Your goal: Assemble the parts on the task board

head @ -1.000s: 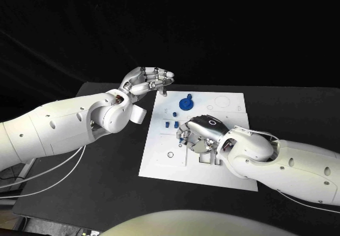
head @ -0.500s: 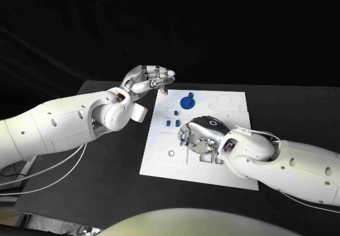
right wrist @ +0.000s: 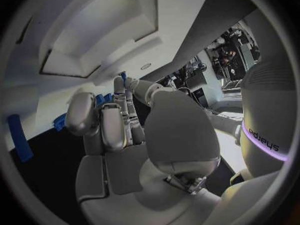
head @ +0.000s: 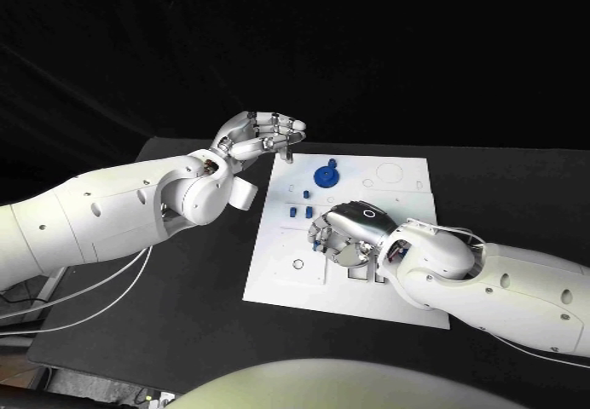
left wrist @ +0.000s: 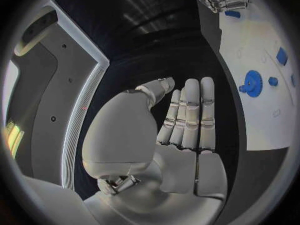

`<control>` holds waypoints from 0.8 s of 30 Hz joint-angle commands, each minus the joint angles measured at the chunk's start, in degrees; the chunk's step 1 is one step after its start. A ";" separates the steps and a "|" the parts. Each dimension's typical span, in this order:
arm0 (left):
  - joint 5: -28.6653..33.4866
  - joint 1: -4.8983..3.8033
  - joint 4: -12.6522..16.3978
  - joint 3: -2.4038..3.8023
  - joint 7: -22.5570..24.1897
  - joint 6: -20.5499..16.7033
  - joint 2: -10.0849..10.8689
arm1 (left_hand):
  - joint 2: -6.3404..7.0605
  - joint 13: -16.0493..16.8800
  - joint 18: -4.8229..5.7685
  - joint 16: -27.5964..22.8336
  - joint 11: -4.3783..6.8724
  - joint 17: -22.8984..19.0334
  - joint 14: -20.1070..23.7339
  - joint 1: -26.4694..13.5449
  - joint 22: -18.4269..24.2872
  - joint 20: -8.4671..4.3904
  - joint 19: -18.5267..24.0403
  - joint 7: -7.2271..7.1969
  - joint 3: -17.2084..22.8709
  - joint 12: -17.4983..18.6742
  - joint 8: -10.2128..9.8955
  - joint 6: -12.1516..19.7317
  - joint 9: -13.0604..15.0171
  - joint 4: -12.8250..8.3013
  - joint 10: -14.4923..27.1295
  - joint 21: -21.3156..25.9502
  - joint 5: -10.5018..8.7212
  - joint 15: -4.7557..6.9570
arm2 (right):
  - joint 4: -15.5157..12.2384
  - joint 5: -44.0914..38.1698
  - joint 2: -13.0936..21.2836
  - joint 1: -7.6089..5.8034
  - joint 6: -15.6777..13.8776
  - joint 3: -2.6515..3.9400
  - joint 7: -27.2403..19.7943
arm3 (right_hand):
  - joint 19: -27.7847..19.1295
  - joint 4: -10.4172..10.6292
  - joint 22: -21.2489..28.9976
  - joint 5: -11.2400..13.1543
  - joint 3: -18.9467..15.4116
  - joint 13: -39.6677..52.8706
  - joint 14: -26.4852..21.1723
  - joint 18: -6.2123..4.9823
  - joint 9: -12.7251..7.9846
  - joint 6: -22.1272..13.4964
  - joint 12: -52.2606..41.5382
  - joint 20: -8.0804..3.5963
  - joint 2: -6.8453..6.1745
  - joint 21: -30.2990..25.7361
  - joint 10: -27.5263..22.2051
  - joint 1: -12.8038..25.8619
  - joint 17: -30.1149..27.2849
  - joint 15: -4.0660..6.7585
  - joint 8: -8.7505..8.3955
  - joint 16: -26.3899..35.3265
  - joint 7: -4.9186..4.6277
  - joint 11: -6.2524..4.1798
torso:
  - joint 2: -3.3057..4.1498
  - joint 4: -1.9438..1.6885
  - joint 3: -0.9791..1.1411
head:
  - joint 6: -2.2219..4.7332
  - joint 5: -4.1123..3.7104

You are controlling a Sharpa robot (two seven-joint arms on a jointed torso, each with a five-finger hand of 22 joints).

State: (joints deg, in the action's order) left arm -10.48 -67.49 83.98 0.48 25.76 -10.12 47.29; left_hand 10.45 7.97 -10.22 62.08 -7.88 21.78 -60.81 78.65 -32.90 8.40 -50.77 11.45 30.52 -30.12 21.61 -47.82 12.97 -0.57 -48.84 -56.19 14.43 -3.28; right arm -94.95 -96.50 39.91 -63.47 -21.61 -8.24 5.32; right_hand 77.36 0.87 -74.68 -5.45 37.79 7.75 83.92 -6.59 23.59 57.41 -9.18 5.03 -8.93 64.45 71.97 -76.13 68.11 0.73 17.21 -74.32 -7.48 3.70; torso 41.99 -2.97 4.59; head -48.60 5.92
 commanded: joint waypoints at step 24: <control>0.12 -0.02 0.09 0.04 -0.31 1.16 -0.03 | -0.50 0.11 -0.30 -0.35 -0.15 -0.08 0.61 -0.17 0.11 0.12 0.44 0.19 -0.14 -0.39 0.24 0.40 0.05 -0.23 0.62 0.33 0.17 -0.06 | 1.04 -2.90 -0.84 0.91 3.76 -0.20 1.22 | -0.22 0.55 0.31 -0.89 -1.54 0.27 1.90 0.91 0.02 -2.27 1.59 0.36 -1.49 -0.90 -1.45 3.07 -0.62 -0.37 -1.38 -0.18 -1.12 0.57 | -0.05 0.10 -0.06 | -0.17 -0.09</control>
State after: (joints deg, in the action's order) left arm -10.48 -67.50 83.96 0.47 25.29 -9.93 47.32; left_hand 10.45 8.00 -10.22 62.08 -8.09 21.79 -60.60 78.65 -32.86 8.40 -50.78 11.45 30.52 -30.11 21.61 -47.82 12.96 -0.57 -48.63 -56.19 14.43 -3.49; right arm -94.19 -98.70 39.11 -62.98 -20.01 -8.13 5.62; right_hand 77.32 1.46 -74.39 -6.12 36.58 8.19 83.95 -6.61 23.88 55.59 -7.96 5.07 -10.44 63.68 71.00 -73.55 67.49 0.70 16.13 -74.32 -8.61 4.01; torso 41.96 -2.94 4.55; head -48.85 5.92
